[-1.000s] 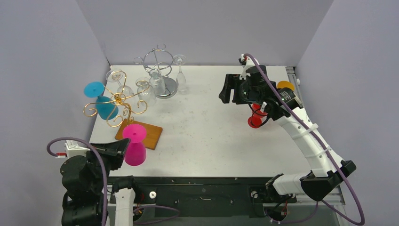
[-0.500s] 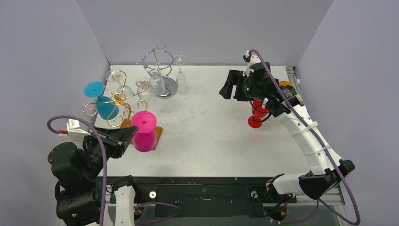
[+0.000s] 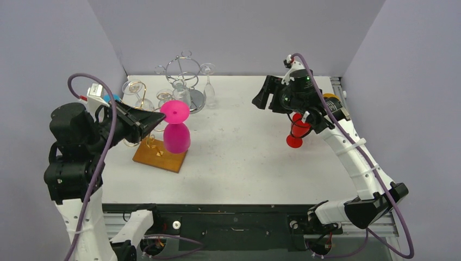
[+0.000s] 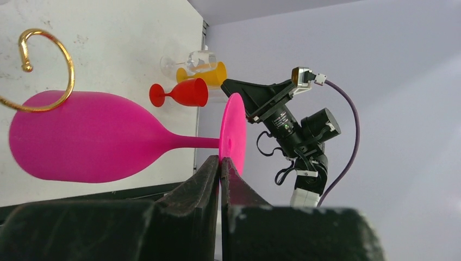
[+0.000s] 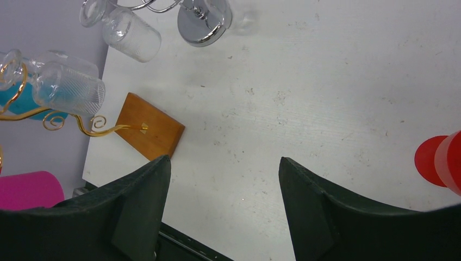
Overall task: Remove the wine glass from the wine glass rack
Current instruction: Place the wine glass at the center of the board.
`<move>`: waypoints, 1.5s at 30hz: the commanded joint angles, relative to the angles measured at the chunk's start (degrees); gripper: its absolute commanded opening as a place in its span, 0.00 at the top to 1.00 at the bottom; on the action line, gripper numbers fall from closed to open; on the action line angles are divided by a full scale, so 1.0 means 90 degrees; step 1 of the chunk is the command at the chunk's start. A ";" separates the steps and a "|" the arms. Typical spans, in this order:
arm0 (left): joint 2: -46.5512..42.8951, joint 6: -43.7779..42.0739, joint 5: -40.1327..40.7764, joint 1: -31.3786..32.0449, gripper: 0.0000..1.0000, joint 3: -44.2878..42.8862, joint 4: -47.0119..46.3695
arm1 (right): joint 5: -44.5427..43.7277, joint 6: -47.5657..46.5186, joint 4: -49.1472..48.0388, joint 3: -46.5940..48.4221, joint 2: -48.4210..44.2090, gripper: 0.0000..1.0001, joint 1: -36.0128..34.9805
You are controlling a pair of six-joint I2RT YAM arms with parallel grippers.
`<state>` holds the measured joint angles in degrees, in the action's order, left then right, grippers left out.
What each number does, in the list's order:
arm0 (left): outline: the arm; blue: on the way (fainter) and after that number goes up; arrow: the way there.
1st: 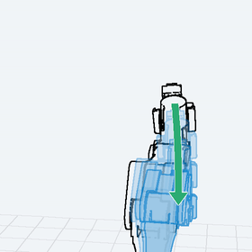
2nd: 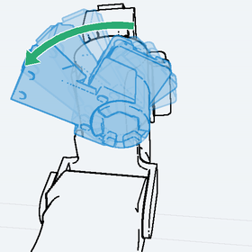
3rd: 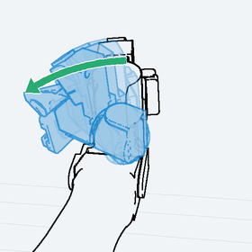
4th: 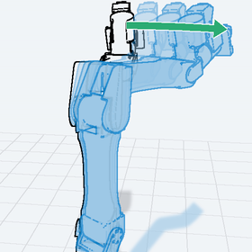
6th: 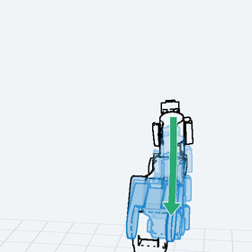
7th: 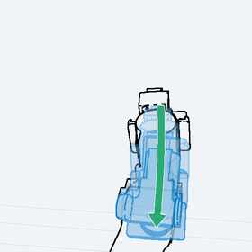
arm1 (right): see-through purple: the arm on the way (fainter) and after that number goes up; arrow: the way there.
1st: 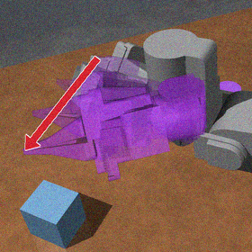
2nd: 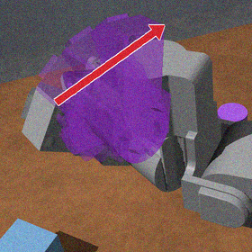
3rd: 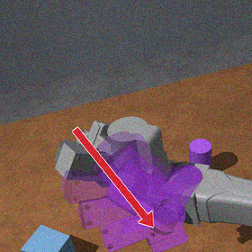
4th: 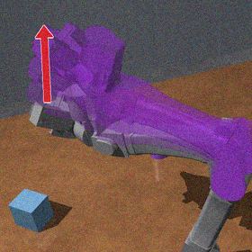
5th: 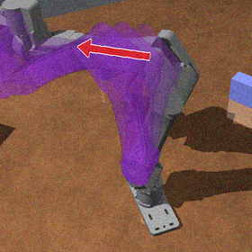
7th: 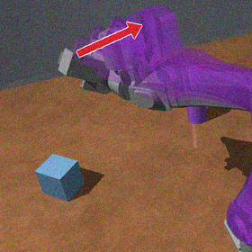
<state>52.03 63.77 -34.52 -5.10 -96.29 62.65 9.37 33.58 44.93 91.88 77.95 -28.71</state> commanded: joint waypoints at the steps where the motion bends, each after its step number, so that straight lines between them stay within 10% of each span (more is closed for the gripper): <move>1: 0.0512 0.0013 0.0057 0.0261 1.00 -0.0786 -0.0862 | 0.0050 0.0369 -0.0535 -0.0041 -0.0124 0.32 0.0223; 18: 0.2625 0.0183 0.0274 0.1995 1.00 -0.2479 -0.1287 | 0.0427 0.1599 -0.2000 -0.0808 -0.0337 0.31 0.0329; 32: 0.3840 0.1741 0.0838 0.2660 1.00 -0.3436 -0.3125 | 0.0692 0.5876 -0.9006 -0.4183 -0.1138 0.16 0.0420; 45: 0.4143 0.2729 0.0762 0.3121 1.00 -0.2712 -0.4941 | 0.0135 0.7029 -1.1559 -0.4685 -0.0732 0.13 0.0349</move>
<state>89.89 84.60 -27.24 22.35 -122.74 28.88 12.47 93.78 -48.40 49.78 70.41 -25.45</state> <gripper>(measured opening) 0.006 0.868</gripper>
